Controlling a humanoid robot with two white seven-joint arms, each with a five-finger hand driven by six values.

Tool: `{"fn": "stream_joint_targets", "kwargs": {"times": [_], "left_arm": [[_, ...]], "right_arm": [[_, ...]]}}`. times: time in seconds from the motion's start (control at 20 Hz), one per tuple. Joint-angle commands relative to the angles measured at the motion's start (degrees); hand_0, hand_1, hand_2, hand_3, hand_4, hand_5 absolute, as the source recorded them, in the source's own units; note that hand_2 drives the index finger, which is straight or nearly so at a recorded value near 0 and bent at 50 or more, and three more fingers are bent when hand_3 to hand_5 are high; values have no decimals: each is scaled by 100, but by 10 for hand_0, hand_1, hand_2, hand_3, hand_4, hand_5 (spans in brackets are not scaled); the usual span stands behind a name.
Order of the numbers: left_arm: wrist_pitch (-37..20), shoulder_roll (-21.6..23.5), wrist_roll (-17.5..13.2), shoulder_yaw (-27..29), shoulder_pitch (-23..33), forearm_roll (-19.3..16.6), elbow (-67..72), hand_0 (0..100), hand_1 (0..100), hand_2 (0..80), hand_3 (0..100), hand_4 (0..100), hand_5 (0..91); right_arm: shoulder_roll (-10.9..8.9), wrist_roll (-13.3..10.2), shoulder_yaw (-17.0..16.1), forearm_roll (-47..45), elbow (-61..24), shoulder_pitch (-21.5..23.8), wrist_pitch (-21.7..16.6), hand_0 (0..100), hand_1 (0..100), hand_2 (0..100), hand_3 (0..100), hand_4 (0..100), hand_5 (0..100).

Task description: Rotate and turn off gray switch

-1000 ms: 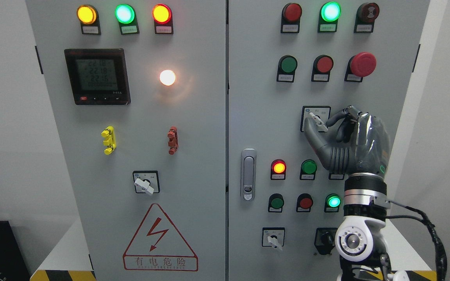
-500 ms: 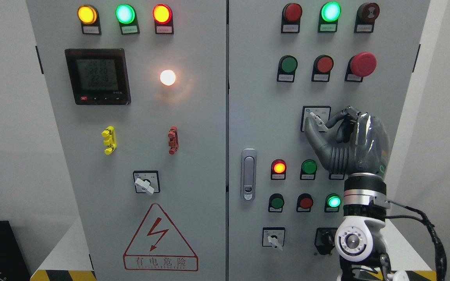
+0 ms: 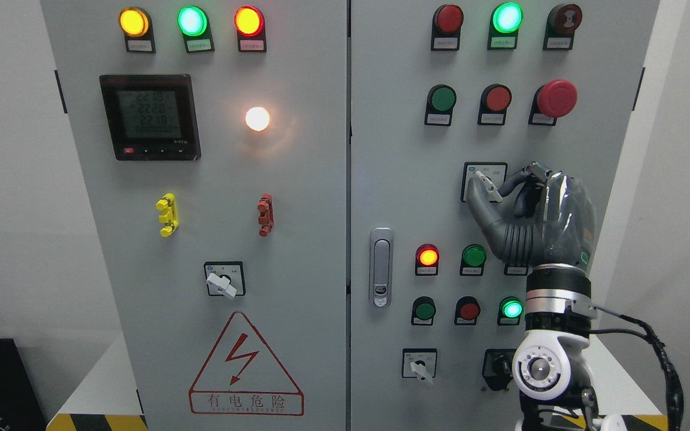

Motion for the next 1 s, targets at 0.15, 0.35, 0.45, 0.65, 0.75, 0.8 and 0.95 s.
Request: {"fn": "stream_joint_targets", "kwargs": {"times": [0.15, 0.35, 0.45, 0.65, 0.75, 0.8, 0.95], "left_arm": [[-6, 0, -5, 44, -53, 106, -149, 120, 389, 0, 0, 0, 0], [-6, 0, -5, 44, -53, 114, -149, 120, 389, 0, 0, 0, 0], [-6, 0, -5, 53, -53, 114, -149, 120, 389, 0, 0, 0, 0], [3, 0, -5, 44, -53, 114, -149, 120, 389, 0, 0, 0, 0], [-6, 0, -5, 44, -53, 114, -149, 120, 389, 0, 0, 0, 0], [-6, 0, -5, 44, -53, 106, -149, 120, 389, 0, 0, 0, 0], [3, 0, -5, 44, -53, 114, -149, 120, 389, 0, 0, 0, 0]], "right_arm": [[13, -25, 146, -7, 3, 0, -4, 369, 460, 703, 1000, 1000, 1000], [13, -33, 138, -7, 3, 0, -4, 387, 460, 716, 1000, 1000, 1000], [13, -34, 146, -7, 3, 0, -4, 398, 465, 717, 1000, 1000, 1000], [13, -25, 146, -7, 3, 0, -4, 415, 466, 727, 1000, 1000, 1000], [13, -25, 146, -7, 3, 0, -4, 426, 467, 734, 1000, 1000, 1000], [13, -25, 146, -7, 3, 0, -4, 428, 468, 734, 1000, 1000, 1000], [21, -25, 146, -7, 3, 0, -4, 432, 472, 737, 1000, 1000, 1000]]}}
